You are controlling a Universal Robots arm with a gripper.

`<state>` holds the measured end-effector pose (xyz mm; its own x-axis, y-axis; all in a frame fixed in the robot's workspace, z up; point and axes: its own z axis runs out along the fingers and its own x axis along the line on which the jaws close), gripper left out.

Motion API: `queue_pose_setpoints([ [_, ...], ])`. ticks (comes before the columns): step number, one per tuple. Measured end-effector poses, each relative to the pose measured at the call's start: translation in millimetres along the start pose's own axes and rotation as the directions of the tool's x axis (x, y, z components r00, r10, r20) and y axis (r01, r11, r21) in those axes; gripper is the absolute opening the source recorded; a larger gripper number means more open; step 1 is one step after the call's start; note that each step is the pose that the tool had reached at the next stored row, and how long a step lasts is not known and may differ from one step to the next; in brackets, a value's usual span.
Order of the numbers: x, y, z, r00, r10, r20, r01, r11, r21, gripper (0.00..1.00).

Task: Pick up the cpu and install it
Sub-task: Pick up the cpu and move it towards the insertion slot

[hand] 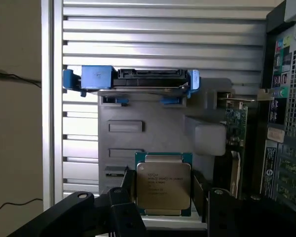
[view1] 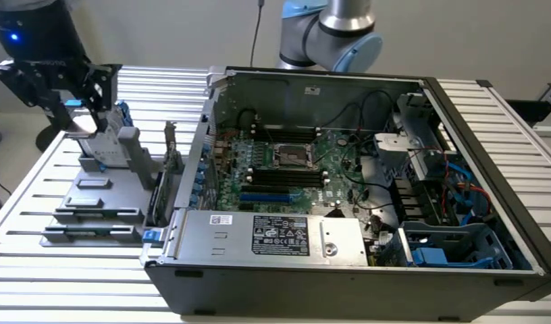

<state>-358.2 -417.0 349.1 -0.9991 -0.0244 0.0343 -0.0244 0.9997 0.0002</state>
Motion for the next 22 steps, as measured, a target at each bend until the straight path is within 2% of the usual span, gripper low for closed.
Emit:
queue_pose_setpoints([
  [5,-21.9,-0.5,-23.3,1.0,0.0,-0.0051,0.0,1.0,-0.0003,0.55],
  [16,-70.5,-1.8,-70.7,0.9997,-0.001,-0.0229,0.001,1.0,-0.0006,0.55],
  [19,-83.8,-2.1,-78.3,0.9997,-0.001,-0.0259,0.001,1.0,-0.0007,0.55],
  [22,-97.4,-2.4,-81.7,0.9996,-0.001,-0.0274,0.001,1.0,-0.0007,0.55],
])
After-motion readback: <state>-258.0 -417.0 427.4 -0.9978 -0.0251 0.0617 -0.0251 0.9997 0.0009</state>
